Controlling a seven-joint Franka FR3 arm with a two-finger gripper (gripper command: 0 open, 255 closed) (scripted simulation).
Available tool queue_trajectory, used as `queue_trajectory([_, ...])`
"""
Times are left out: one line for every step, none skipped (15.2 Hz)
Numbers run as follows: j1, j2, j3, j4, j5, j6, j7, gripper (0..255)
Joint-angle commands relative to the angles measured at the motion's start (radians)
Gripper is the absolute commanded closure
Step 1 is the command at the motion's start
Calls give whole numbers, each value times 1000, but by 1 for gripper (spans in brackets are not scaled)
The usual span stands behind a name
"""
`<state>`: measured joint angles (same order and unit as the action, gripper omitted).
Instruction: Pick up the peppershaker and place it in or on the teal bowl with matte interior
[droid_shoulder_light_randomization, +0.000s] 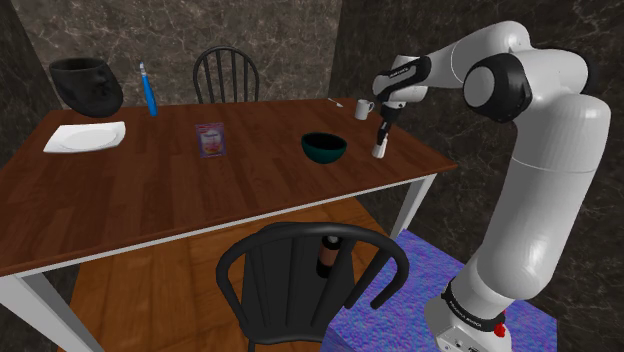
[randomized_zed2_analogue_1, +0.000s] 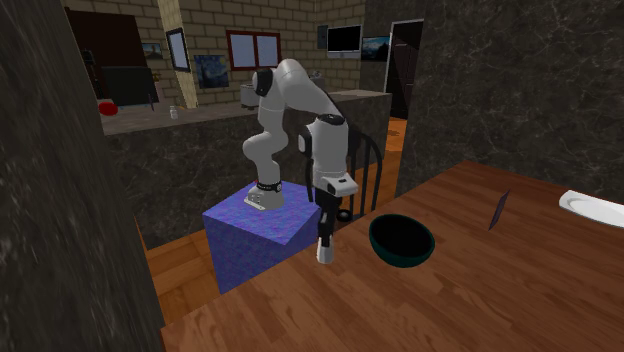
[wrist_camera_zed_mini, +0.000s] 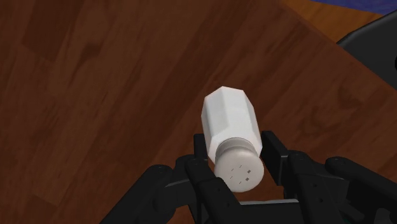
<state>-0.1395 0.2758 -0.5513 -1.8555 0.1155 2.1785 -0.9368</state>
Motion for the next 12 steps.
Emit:
queue_trajectory([2,-8,-2,19,-7,-27,5,255])
queue_trajectory([3,-13,-3,27,-10,-38,7,255])
queue_trajectory([4,-18,-5,35,-14,-50,9,255])
queue_trajectory([5,-23,-6,43,-17,-62,11,255])
queue_trajectory([6,-28,-7,51,-20,-75,12,255])
queue_trajectory([6,-32,-8,59,-23,-87,14,255])
queue_trajectory([7,-36,-9,68,-26,-99,15,255])
queue_trajectory([7,-40,-9,77,-28,-111,17,255])
queue_trajectory([8,-43,-10,86,-31,-124,18,255])
queue_trajectory([8,-47,-11,96,-33,-136,19,255])
queue_trajectory([9,-50,-12,106,-35,-148,20,255])
queue_trajectory([9,-53,-12,116,-37,-161,21,255])
